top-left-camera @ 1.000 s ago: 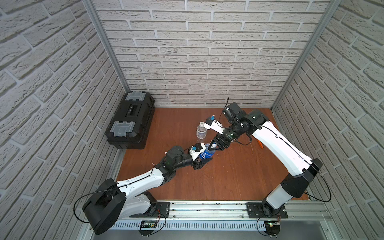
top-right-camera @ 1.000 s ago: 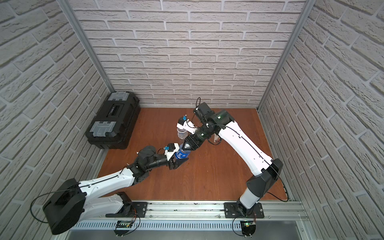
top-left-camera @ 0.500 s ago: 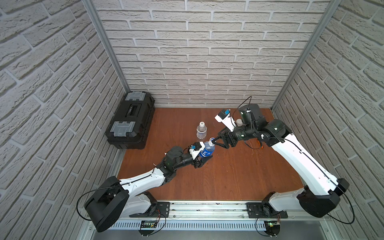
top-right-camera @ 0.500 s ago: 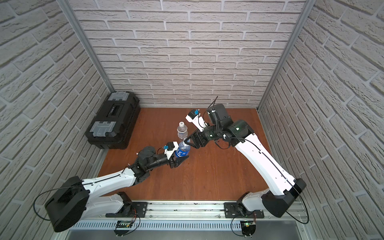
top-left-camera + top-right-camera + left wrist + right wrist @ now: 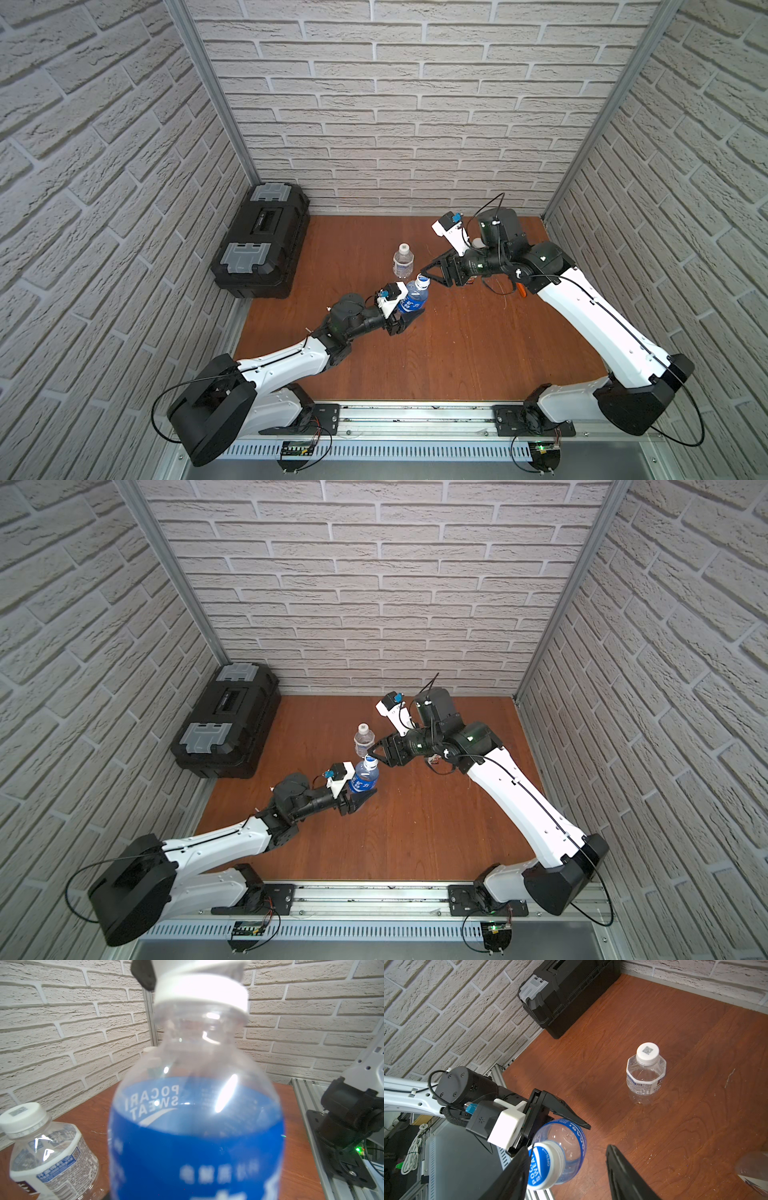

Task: Screw on the bottle caps
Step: Screw the bottle cap onto the plastic bottle.

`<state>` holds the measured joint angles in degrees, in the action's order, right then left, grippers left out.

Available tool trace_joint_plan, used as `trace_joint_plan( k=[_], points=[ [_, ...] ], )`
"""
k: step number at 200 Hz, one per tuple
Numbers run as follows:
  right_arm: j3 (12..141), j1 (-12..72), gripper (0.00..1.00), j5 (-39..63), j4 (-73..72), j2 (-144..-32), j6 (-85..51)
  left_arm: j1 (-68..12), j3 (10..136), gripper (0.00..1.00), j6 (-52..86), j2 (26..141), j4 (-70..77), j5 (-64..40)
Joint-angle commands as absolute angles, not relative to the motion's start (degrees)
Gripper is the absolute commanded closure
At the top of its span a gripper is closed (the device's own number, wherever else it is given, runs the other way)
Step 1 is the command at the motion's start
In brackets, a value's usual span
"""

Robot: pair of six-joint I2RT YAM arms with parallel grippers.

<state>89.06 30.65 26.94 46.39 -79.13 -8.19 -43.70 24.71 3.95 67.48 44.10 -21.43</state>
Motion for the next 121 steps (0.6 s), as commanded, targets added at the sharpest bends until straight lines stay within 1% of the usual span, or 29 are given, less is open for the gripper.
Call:
trace_joint_plan(
  k=[1,37,60,87,108,121],
  points=[
    [87.15,30.17,0.39,27.91,44.38,-78.56,-8.36,-43.55,23.58,0.39,5.03,65.79,49.61,-19.23],
    [83.14,29.51,0.40,27.53,42.95,-77.97,-9.08,-43.44,23.04,0.39,6.41,64.95,51.85,-18.00],
    [82.04,29.44,0.40,28.12,42.73,-77.60,-9.06,-43.26,22.16,0.39,10.02,64.85,55.16,-14.71],
    [78.18,29.44,0.40,28.37,38.01,-75.51,-10.42,-43.15,21.70,0.40,13.95,65.02,58.37,-12.57],
    [74.86,29.44,0.41,30.91,33.31,-74.00,-11.73,-43.42,21.97,0.40,14.78,64.91,58.36,-12.46],
    [74.18,29.54,0.41,31.75,32.82,-73.76,-11.52,-43.42,22.14,0.40,14.79,64.69,57.55,-12.47]
  ],
)
